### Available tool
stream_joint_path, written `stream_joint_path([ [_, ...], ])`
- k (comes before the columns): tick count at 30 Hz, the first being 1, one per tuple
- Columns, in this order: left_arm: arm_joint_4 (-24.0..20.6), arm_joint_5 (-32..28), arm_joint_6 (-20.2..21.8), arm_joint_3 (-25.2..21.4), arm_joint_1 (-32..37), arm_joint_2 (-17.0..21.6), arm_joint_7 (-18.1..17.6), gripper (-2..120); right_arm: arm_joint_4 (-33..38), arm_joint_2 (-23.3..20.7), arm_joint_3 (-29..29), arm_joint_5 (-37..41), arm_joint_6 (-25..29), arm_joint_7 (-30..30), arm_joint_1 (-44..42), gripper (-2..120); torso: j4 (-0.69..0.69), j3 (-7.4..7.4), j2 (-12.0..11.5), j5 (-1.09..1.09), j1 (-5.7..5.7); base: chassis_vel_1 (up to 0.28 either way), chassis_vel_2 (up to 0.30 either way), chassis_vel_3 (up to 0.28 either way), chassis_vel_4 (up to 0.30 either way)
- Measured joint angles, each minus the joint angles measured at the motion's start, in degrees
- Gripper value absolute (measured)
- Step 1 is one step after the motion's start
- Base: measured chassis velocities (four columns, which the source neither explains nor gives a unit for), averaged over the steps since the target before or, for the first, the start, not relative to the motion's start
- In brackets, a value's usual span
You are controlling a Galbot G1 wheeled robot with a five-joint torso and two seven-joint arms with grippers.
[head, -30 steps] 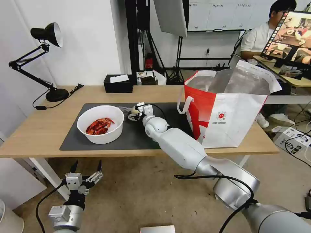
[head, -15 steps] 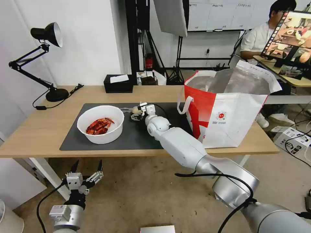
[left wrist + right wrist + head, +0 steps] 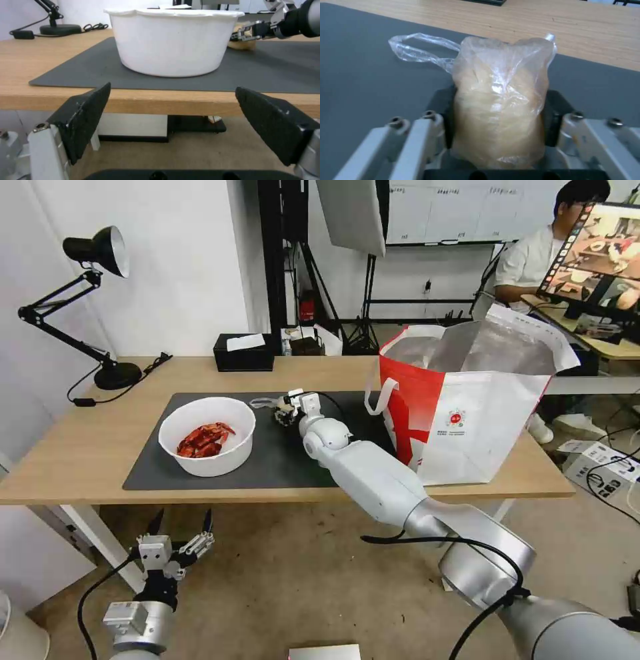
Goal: Pick up the trash from the table and place it into the takeout bag.
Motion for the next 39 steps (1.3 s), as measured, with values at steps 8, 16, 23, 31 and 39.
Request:
stream_joint_path([
  [8, 0.0, 0.0, 0.0, 0.1, -0.1, 0.1, 0.0, 100, 2.0, -0.9, -0.2, 1.1, -0.1, 0.8, -0.5, 15, 0.00, 0.00, 0.0, 0.00, 0.00, 0.000, 0.000, 0.000, 0.000],
  [16, -0.2, 0.1, 0.0, 0.3, -0.1, 0.1, 0.0, 100, 7.6, -3.5, -0.4, 2.9, -0.3, 2.6, -1.7, 7, 0.01, 0.00, 0.0, 0.00, 0.00, 0.000, 0.000, 0.000, 0.000],
  [23, -0.6, 0.2, 0.1, 0.5, 0.0, 0.1, -0.2, 100, 18.5, -8.8, 0.2, 4.5, -0.5, 7.0, -3.2, 7, -0.01, 0.00, 0.0, 0.00, 0.00, 0.000, 0.000, 0.000, 0.000],
  [31, -1.5, 0.5, 0.3, 0.6, 0.6, 0.1, -0.3, 100, 37.5, -15.8, -1.1, 1.2, 1.0, 19.2, -6.8, 6, 0.00, -0.01, 0.0, 0.00, -0.01, 0.000, 0.000, 0.000, 0.000],
  [39, -1.5, 0.8, 0.3, 0.6, 1.0, -0.3, -0.3, 100, 41.3, -18.4, -1.9, -10.2, 14.6, 19.7, -11.5, 6, 0.00, -0.01, 0.0, 0.01, -0.01, 0.000, 0.000, 0.000, 0.000],
])
